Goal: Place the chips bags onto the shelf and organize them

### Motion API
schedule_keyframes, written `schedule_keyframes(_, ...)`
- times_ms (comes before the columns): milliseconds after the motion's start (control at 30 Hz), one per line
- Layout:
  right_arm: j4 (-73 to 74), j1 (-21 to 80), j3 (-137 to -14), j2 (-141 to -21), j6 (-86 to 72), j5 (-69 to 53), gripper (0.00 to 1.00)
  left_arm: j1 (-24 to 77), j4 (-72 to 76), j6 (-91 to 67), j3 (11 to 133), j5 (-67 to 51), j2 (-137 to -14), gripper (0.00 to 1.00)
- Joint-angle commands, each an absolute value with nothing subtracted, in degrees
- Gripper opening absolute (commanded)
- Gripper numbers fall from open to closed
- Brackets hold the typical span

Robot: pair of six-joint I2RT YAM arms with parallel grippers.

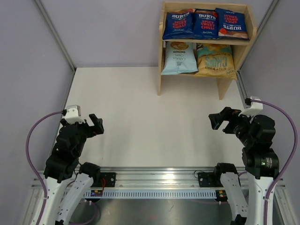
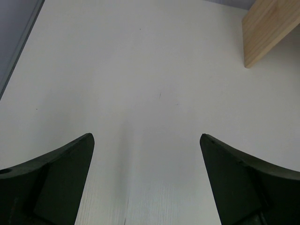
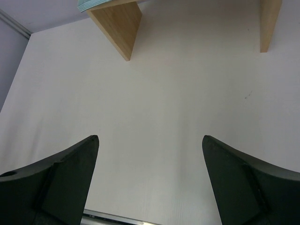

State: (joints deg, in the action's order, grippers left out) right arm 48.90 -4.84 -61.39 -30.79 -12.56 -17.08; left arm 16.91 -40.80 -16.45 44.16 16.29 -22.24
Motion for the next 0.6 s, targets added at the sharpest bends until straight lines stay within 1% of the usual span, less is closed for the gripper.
schedule_keyframes(0,42.8,-2.0,-57.7,-29.7,-11.2,-16.5,0.99,16.6,-37.1,-14.4,43.3,13.1,-20.5,0.99)
schedule_keyframes(100,40.7,-0.4,-55.7,-28.7,-11.2,-15.6,1.00,16.6,-37.1,-14.3,43.3,12.5,-20.3,0.99)
schedule_keyframes(133,40.2,1.6,-55.5,-28.7,-11.2,-15.6,0.99,16.6,-37.1,-14.2,43.4,12.3,-20.4,0.99)
schedule_keyframes(267,39.6,3.1,-55.0,-28.9,-11.8,-14.4,0.99,16.6,-37.1,-14.2,43.4,11.9,-19.9,0.99)
schedule_keyframes(467,39.4,3.1,-54.7,-28.8,-12.6,-12.2,1.00,16.6,-36.7,-14.1,43.3,11.7,-19.3,0.99)
schedule_keyframes(567,40.2,3.1,-55.4,-29.4,-12.5,-8.7,0.99,16.4,-36.8,-14.1,43.4,11.7,-19.8,0.99)
